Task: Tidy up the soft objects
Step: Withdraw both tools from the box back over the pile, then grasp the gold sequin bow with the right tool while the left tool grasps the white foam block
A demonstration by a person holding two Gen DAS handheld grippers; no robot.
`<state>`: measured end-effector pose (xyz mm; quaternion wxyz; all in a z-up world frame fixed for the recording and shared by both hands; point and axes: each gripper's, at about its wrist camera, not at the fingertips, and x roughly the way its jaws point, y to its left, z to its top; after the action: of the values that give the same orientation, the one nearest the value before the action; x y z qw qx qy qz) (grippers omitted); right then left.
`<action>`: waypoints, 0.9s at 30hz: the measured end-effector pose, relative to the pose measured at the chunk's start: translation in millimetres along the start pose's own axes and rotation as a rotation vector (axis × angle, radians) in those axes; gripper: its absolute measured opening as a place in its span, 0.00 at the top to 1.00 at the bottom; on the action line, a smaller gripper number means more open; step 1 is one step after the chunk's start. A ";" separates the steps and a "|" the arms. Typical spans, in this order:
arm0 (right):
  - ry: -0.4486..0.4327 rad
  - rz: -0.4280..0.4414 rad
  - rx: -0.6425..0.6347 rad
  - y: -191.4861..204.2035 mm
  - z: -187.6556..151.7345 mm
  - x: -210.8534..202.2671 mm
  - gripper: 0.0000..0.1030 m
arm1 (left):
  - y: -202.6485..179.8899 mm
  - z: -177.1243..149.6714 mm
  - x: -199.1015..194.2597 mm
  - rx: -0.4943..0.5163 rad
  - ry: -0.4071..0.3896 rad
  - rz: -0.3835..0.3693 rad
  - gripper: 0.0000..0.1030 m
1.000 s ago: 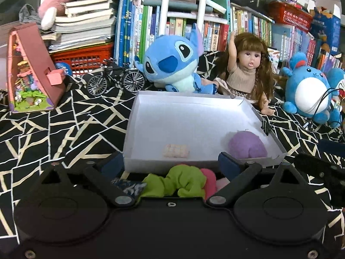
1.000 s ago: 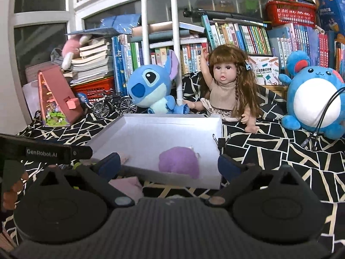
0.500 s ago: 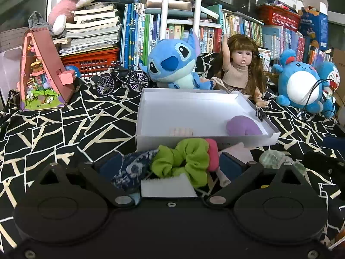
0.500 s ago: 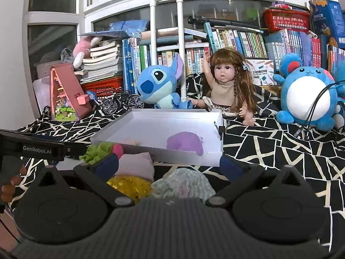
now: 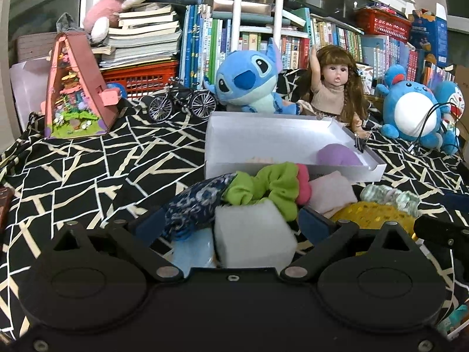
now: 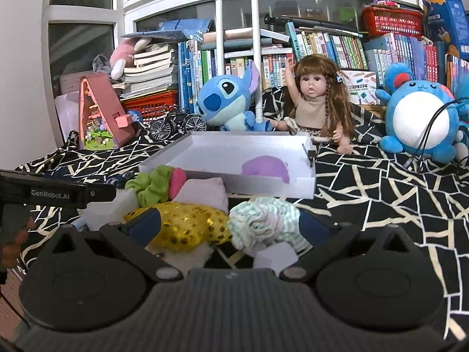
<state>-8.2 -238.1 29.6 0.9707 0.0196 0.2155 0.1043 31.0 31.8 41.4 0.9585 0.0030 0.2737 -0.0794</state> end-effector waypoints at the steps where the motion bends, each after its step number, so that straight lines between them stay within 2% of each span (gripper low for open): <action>1: 0.002 0.006 0.003 0.8 -0.7 -0.3 0.00 | 1.3 -1.7 -0.3 -0.002 0.003 0.004 0.05; 11: 0.002 0.063 -0.018 17.0 -2.3 0.3 0.00 | 0.5 -12.7 0.4 -0.025 0.037 0.001 0.05; 17: -0.007 0.090 -0.040 28.2 -3.9 -0.6 0.07 | -6.7 -12.6 5.0 -0.035 0.051 -0.018 0.07; 24: -0.005 0.097 -0.040 31.6 -5.6 -3.3 0.13 | -14.0 -10.6 15.9 -0.038 0.076 -0.036 0.21; 26: -0.003 0.096 -0.040 31.7 -5.9 -3.3 0.14 | -14.9 -10.5 19.3 -0.040 0.085 -0.041 0.26; 27: -0.001 0.096 -0.040 32.1 -6.3 -3.6 0.15 | -15.1 -10.8 20.4 -0.043 0.090 -0.044 0.32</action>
<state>-20.3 -207.5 28.0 0.9650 0.0103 0.2115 0.1549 40.1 14.3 22.1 0.9432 -0.0200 0.3180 -0.0942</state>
